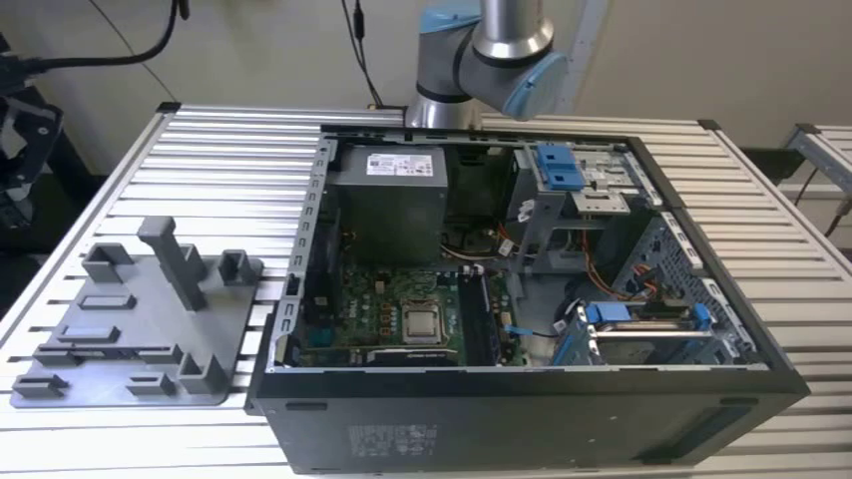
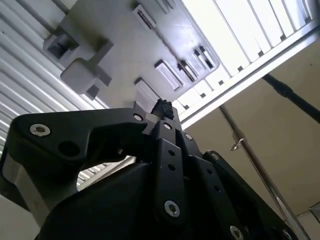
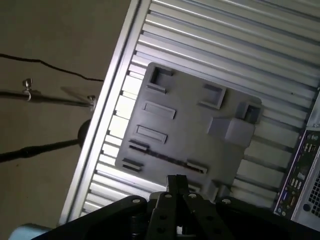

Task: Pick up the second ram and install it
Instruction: 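Pick up the second ram and move it above second insertion slot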

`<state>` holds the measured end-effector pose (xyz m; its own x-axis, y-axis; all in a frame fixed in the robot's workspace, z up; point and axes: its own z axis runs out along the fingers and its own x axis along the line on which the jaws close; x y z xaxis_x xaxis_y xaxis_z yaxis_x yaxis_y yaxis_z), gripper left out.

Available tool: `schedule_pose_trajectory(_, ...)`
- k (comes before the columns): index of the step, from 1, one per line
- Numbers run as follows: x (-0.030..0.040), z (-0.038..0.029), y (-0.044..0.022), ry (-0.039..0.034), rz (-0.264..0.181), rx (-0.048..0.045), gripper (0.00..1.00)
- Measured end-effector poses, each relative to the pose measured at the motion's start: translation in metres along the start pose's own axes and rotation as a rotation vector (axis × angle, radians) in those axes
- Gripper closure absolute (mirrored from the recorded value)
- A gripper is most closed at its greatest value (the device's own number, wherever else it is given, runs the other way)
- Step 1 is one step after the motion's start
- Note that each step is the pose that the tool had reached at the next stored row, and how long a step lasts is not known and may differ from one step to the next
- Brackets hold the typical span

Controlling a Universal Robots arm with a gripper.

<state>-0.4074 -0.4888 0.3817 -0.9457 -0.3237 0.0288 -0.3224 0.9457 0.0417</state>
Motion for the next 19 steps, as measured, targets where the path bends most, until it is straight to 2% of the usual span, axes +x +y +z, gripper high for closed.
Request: schedule_pose_trajectory(19, 0.0001, 0.0000, 0.0001, 0.0150, -0.298, 0.0159, 0.89)
